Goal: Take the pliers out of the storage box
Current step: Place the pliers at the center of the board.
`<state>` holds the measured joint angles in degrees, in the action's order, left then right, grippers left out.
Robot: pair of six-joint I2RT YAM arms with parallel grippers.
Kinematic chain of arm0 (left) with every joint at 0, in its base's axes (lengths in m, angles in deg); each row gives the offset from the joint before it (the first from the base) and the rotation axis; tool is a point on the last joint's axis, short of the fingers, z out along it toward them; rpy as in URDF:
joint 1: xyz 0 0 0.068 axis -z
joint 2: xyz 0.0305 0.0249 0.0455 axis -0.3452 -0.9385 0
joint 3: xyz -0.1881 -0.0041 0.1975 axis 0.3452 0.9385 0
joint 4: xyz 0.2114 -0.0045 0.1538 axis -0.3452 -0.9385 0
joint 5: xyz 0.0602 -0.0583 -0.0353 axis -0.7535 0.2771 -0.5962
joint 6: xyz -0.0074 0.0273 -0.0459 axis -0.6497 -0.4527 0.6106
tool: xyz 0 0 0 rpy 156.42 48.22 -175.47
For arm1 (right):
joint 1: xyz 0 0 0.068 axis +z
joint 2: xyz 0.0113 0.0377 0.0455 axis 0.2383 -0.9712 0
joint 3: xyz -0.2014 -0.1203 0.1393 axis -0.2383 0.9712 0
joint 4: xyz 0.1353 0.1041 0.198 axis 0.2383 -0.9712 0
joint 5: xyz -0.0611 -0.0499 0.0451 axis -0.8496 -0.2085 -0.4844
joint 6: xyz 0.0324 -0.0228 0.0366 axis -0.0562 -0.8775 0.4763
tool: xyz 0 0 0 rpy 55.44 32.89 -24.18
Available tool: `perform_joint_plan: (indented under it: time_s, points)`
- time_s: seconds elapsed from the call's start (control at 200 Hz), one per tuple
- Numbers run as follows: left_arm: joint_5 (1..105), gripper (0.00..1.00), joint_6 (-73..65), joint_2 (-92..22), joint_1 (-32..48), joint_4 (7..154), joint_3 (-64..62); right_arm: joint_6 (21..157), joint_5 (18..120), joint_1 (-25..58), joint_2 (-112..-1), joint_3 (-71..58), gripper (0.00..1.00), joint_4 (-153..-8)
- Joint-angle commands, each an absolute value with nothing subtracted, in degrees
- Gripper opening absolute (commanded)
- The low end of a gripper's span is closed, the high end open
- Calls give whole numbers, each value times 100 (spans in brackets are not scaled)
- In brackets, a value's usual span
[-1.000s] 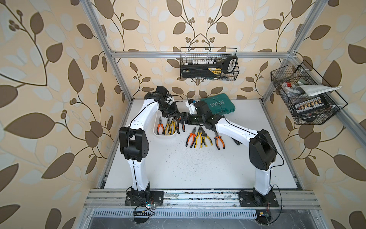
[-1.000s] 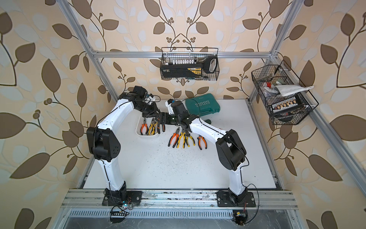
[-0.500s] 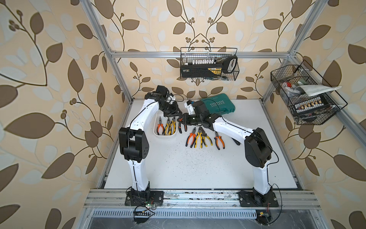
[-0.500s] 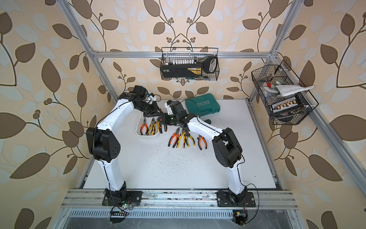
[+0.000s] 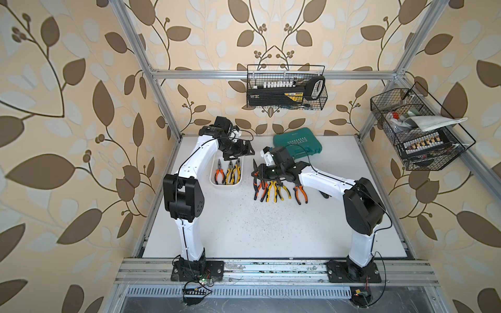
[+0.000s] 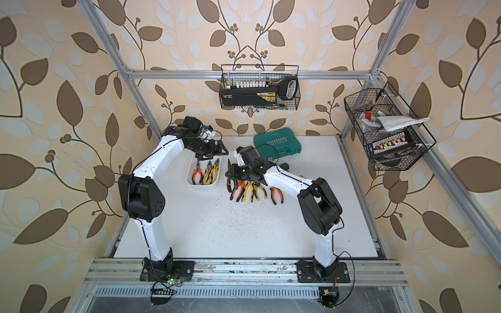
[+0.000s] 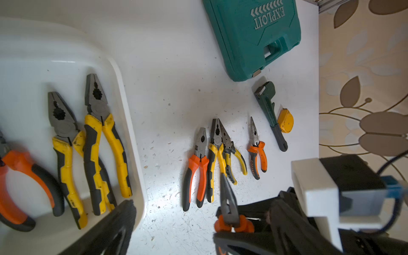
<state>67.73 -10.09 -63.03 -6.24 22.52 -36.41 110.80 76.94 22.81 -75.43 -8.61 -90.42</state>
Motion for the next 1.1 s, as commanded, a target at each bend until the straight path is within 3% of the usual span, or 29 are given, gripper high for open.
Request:
perform_joint_plan:
  time_s: [0.0,0.425,0.96,1.05,1.095]
  points:
    - [7018,99,-2385,-5991,-594,2419,-3601,10850,7529,2098,-6876,-156,8,-9118]
    - [8571,99,-5753,-5247,-66,1965,-2400,10855,7296,1788,-5817,1701,9,-9356]
    - [9030,99,-5946,-4564,687,1966,-1339,11771,6993,1903,-5451,3178,13,-8708]
    - [9023,99,-5794,-4493,714,2053,-1237,11771,6946,1940,-5506,3222,17,-8725]
    - [9010,99,-5746,-4459,722,2077,-1195,11765,6918,1935,-5494,3240,24,-8738]
